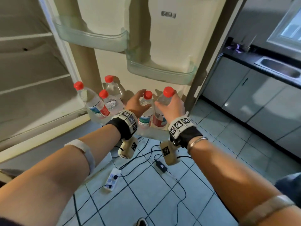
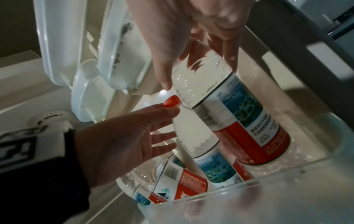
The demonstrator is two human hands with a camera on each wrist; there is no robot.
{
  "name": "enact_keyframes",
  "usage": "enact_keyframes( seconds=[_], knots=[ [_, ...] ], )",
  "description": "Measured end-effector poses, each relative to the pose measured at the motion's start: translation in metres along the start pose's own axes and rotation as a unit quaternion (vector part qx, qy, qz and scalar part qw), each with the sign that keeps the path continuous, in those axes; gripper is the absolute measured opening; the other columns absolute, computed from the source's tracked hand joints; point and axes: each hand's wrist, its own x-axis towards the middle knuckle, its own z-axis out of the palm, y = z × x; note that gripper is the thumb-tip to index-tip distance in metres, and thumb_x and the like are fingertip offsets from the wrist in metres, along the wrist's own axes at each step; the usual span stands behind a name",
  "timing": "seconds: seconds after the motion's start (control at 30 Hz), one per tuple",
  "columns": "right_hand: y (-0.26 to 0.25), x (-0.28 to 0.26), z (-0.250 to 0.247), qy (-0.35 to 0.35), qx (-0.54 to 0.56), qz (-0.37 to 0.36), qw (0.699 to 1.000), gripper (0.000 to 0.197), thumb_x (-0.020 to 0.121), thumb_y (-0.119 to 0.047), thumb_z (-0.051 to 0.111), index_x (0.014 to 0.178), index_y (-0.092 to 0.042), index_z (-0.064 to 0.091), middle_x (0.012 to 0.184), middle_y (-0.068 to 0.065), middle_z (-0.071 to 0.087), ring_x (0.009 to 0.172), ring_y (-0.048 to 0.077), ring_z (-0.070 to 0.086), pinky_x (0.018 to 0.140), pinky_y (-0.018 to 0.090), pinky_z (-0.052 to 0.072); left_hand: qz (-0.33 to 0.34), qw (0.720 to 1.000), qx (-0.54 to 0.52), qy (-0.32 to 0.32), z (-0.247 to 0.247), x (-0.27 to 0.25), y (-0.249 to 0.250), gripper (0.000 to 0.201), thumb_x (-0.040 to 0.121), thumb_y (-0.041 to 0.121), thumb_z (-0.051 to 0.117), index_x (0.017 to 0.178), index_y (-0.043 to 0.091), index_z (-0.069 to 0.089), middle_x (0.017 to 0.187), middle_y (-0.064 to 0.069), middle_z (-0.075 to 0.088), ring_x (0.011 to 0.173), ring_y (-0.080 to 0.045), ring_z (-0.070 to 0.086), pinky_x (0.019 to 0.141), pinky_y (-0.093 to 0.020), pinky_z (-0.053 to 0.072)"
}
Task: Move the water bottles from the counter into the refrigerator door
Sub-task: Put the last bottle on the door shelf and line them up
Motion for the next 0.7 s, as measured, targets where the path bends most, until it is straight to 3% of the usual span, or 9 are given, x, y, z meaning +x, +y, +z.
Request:
enact_keyframes(
  seconds=[0.13, 0.3, 0.7],
  knots=[
    [0.016, 0.013, 0.005, -0.011, -0.016, 0.025, 0.999, 0.046, 0.076, -0.035, 0.072, 0.111, -0.011, 0.054, 0.114, 0.008, 0.063, 0.108, 0.026, 0.059, 0.085, 0.027, 0.042, -0.033, 0.999, -0.014, -0.027, 0.012, 0.017, -0.003, 0.06, 0.081, 0.018, 0.068, 0.134, 0.019, 0.04, 0.128, -0.009, 0.057, 0.119, -0.027, 0.053, 0.099, -0.033, 0.038],
    [0.029, 0.029, 0.017, -0.026, -0.02, 0.043, 0.999, 0.049, 0.077, -0.034, 0.073, 0.114, -0.009, 0.053, 0.116, 0.009, 0.063, 0.109, 0.026, 0.06, 0.091, 0.032, 0.047, -0.015, 0.999, 0.027, -0.037, 0.023, 0.03, -0.002, 0.051, 0.083, 0.025, 0.065, 0.126, 0.009, 0.043, 0.124, -0.011, 0.059, 0.113, -0.026, 0.055, 0.087, -0.026, 0.034],
    [0.05, 0.056, 0.023, -0.052, -0.005, 0.062, 0.997, 0.053, 0.073, -0.031, 0.077, 0.113, -0.006, 0.052, 0.116, 0.013, 0.064, 0.107, 0.027, 0.061, 0.093, 0.035, 0.049, -0.032, 0.996, 0.022, -0.075, 0.028, 0.049, 0.008, 0.047, 0.084, 0.023, 0.065, 0.124, 0.01, 0.043, 0.122, -0.011, 0.06, 0.109, -0.024, 0.057, 0.088, -0.028, 0.039]
  ],
)
